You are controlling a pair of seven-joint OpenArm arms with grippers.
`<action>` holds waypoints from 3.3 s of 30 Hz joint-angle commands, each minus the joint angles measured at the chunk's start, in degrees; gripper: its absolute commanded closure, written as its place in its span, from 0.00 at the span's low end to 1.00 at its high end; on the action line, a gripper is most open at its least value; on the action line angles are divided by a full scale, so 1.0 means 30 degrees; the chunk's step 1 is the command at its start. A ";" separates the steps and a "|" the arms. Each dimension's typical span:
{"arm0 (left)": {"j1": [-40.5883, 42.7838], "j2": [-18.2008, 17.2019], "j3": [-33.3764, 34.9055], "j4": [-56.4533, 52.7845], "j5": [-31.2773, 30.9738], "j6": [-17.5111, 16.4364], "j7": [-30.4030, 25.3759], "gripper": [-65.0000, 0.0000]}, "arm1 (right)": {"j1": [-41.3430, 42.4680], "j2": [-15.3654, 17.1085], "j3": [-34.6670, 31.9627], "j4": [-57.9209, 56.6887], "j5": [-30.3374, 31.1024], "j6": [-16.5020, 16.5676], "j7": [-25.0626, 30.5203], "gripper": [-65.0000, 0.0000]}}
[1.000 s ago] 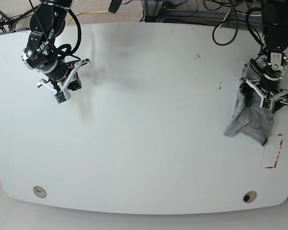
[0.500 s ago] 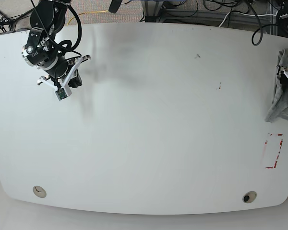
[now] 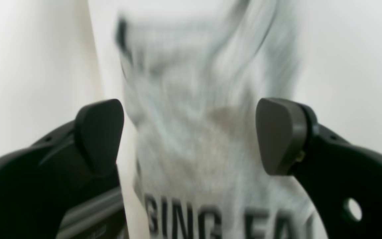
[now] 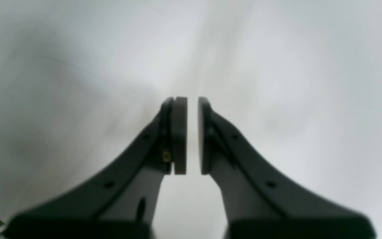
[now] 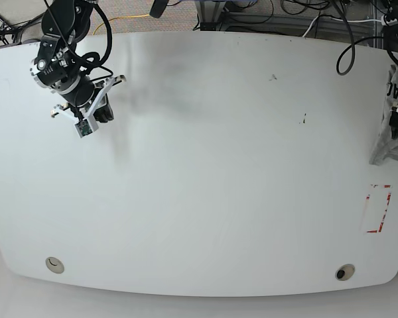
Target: Fold the T-shirt properly
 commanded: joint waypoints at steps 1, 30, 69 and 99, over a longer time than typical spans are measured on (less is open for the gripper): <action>-0.0031 -0.0070 -0.0187 0.1935 -0.0387 0.0001 -0.0066 0.09 | -0.0163 0.0167 0.0428 0.0327 0.0168 0.0048 0.0615 0.92; 0.8584 0.9864 0.1043 1.1694 -0.0416 0.0060 -0.0096 0.16 | -0.9599 -0.1327 0.2303 0.0386 0.0403 -0.0509 1.0227 0.92; 1.2101 1.0597 0.6201 -0.4658 -0.0357 0.3312 -0.3143 0.17 | -1.0888 -0.0097 -0.2884 -1.6786 0.0168 0.0121 1.5092 0.92; -0.1116 1.0245 1.1651 -2.4995 -0.0357 1.0404 -0.7978 0.17 | -0.1980 0.0577 -1.0532 -2.7365 0.0168 -0.6839 1.7758 0.92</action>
